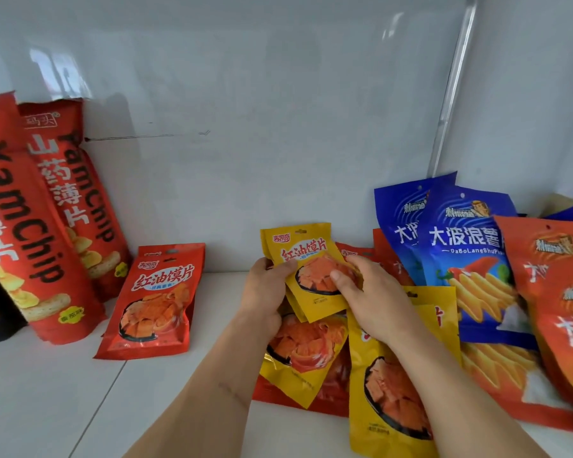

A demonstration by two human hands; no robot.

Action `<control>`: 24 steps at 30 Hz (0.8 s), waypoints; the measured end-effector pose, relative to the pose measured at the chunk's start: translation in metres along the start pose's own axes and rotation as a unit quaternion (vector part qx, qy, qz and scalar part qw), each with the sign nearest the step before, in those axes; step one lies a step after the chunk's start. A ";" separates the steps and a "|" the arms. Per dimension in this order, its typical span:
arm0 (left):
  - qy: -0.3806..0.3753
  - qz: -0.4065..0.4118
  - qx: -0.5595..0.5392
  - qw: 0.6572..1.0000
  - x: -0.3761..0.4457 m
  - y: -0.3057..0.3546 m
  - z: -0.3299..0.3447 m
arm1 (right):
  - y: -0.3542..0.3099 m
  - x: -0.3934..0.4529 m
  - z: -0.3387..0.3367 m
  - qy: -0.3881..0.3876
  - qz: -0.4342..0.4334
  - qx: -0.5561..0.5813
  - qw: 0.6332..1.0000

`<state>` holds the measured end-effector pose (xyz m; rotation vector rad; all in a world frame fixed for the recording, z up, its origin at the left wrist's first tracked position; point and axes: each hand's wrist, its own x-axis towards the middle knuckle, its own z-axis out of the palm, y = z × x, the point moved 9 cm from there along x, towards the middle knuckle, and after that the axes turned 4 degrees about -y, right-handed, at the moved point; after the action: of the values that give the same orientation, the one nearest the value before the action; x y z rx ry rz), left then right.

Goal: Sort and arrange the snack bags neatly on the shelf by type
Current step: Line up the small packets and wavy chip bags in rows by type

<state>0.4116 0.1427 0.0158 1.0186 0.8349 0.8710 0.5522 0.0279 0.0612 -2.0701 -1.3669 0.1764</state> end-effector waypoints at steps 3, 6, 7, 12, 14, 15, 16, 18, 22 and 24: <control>-0.002 -0.022 -0.047 0.999 -0.006 -0.007 0.007 | 0.008 0.003 -0.012 -0.001 -0.008 0.012 1.000; 0.003 -0.020 -0.077 0.997 -0.007 -0.003 0.006 | 0.019 0.001 -0.016 -0.013 0.002 0.022 1.000; 0.009 -0.016 -0.086 0.996 -0.007 0.000 0.002 | 0.020 0.000 -0.015 -0.018 -0.001 0.024 1.000; 0.055 0.014 -0.113 0.992 -0.009 0.020 -0.036 | 0.017 -0.002 -0.008 -0.036 -0.032 -0.003 0.999; 0.053 0.021 -0.106 0.993 -0.014 0.025 -0.049 | 0.017 -0.002 -0.006 -0.049 -0.033 -0.038 0.998; 0.048 0.024 -0.097 0.994 -0.016 0.027 -0.054 | 0.017 -0.003 -0.005 -0.057 -0.031 -0.061 0.996; 0.040 0.027 -0.089 0.995 -0.020 0.029 -0.058 | 0.017 -0.004 -0.003 -0.064 -0.029 -0.085 0.994; 0.037 0.030 -0.076 0.996 -0.027 0.031 -0.068 | 0.016 -0.004 -0.001 -0.071 -0.027 -0.124 0.989; 0.054 0.030 -0.069 0.996 -0.035 0.026 -0.084 | 0.017 -0.001 0.002 -0.073 -0.019 -0.184 0.980; 0.055 0.030 -0.060 0.996 -0.036 0.024 -0.086 | 0.016 0.000 0.002 -0.066 -0.023 -0.176 0.982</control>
<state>0.3157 0.1467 0.0187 0.9000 0.8389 1.0235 0.5633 0.0246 0.0507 -2.3458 -1.6210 0.0533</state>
